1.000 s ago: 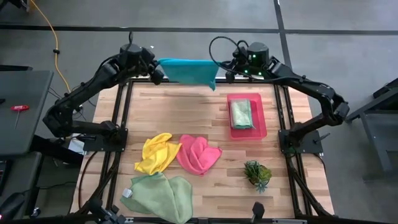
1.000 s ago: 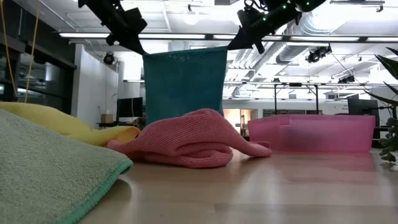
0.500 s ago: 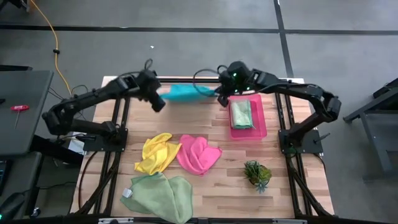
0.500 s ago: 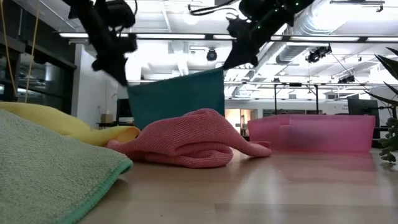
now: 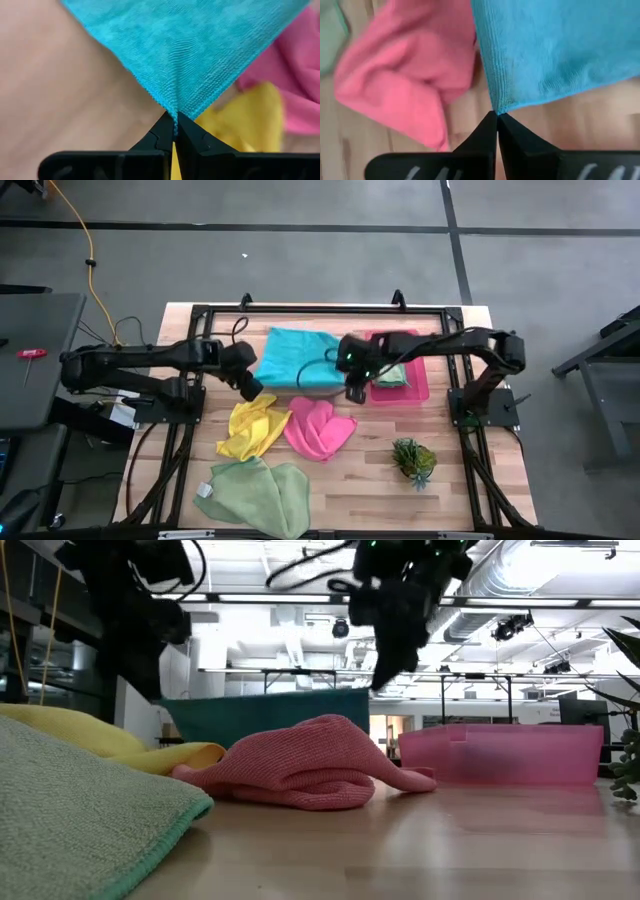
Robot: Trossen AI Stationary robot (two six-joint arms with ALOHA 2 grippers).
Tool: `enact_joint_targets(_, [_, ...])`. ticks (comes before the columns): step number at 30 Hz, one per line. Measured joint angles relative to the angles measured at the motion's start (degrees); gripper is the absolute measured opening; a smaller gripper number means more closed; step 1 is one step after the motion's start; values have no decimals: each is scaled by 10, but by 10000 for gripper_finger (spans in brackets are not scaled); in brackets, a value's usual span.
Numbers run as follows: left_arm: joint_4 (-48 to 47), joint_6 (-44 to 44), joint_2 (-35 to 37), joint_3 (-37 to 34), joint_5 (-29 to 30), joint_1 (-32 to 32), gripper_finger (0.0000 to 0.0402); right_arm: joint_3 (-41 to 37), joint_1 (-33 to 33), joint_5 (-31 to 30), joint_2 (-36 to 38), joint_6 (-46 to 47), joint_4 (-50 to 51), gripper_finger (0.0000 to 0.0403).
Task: Fold microfiber towels
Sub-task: Fold the blue microfiber cloth
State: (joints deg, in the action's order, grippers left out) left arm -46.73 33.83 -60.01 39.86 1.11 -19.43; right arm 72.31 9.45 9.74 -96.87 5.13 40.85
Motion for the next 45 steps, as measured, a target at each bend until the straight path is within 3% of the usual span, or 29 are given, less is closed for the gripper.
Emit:
enact_joint_targets(8, [-9,90,3,-7,-27,95,0,0,-24,4,-58,36,-7,0])
enact_joint_targets(15, [-24,150,-29,-10,17,144,0,-4,-5,-4,-56,40,66,1])
enact_joint_targets(22, [-3,151,-25,-7,85,106,0,-2,34,1,-37,41,36,1])
enact_joint_targets(36, [7,101,-21,-7,47,60,0,-1,23,81,-54,19,-130,0])
enact_joint_targets(45, [5,110,-45,-7,-20,78,0,-1,21,106,-83,3,-150,4])
